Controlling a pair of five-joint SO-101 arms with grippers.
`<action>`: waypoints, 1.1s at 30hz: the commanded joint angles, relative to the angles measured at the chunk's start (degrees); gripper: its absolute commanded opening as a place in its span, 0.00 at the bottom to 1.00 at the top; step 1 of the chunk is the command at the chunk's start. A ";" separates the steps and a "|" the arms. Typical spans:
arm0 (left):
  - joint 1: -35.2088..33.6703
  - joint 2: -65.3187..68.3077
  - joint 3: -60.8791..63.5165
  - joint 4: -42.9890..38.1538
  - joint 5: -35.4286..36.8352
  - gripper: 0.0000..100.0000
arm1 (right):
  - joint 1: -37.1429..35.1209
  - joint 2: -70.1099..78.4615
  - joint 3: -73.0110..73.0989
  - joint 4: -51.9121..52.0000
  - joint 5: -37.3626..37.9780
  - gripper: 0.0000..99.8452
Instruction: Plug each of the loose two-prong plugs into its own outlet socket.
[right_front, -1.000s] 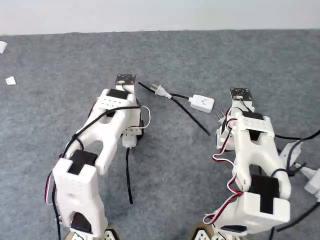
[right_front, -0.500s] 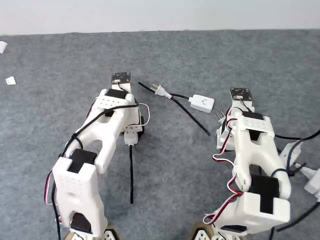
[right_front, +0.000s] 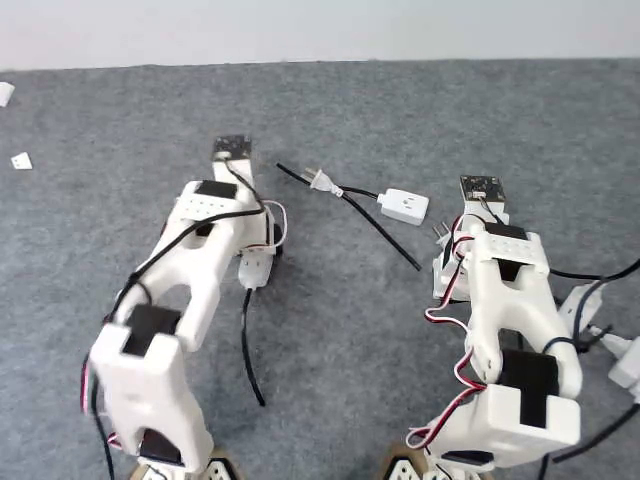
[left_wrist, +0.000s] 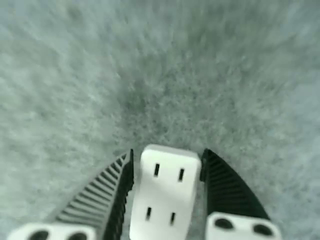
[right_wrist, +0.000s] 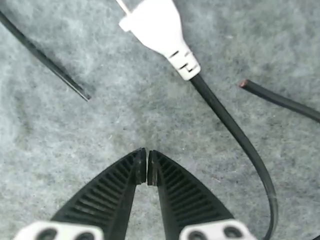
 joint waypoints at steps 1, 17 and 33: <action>-0.53 -14.59 9.54 -8.18 -1.49 0.21 | -0.31 -0.40 -0.18 0.75 0.09 0.01; -4.31 -33.76 28.44 -9.76 -1.14 0.27 | -0.31 -0.84 0.70 0.66 0.00 0.01; -0.79 -49.23 50.86 -3.87 -15.38 0.18 | -0.31 -0.84 0.62 0.04 0.09 0.01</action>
